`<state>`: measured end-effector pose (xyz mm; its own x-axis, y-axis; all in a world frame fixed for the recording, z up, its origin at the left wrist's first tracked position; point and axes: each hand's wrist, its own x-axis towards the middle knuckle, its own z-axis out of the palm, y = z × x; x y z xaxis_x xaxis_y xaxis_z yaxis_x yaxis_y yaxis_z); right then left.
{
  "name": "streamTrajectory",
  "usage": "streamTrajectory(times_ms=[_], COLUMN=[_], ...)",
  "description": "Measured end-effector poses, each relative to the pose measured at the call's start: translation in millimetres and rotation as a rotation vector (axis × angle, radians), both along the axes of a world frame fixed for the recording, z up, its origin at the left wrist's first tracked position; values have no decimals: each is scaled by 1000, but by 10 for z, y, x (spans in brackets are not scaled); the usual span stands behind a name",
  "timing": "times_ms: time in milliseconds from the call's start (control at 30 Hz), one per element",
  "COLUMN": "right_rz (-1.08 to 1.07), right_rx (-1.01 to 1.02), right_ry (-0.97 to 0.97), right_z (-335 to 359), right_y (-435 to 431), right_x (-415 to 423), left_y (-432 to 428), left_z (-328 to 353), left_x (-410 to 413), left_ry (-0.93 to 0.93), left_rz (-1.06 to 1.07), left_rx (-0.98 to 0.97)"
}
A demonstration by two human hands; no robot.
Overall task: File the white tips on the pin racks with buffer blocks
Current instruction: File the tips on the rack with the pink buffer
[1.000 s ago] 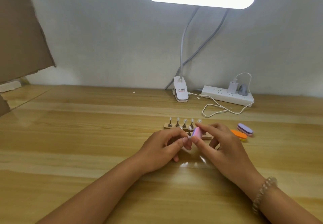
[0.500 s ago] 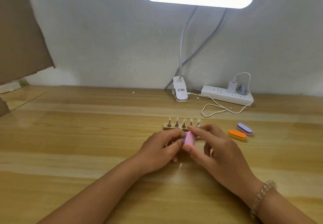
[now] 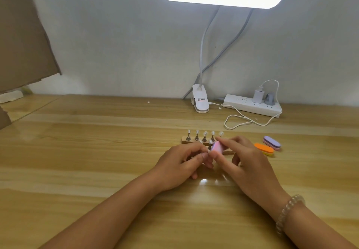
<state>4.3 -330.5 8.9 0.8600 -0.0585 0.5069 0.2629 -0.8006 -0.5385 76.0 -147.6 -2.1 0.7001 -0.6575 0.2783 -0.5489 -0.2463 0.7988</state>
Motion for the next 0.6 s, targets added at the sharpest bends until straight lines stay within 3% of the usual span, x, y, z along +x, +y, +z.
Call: streamTrajectory(times_ms=[67,200,333,467,600], right_rz=[6,105,19,52,18], right_rx=[71,-95,-37,-141,2], right_ry=[-41,-35,0,-40,-7], right_z=[15,-4,27,-5,10], right_y=[-23,60,25,73,33], right_x=[-17,-77,-34,-98,-21], left_y=[-1,4,10,10,-7], left_z=[4,-10,-4,-21,-4], left_x=[-7,11,4,14,7], left_ry=[15,9,-16,-4,-12], left_rz=[-3,23,22,27,28], left_rx=[-20,-4,8,23,14])
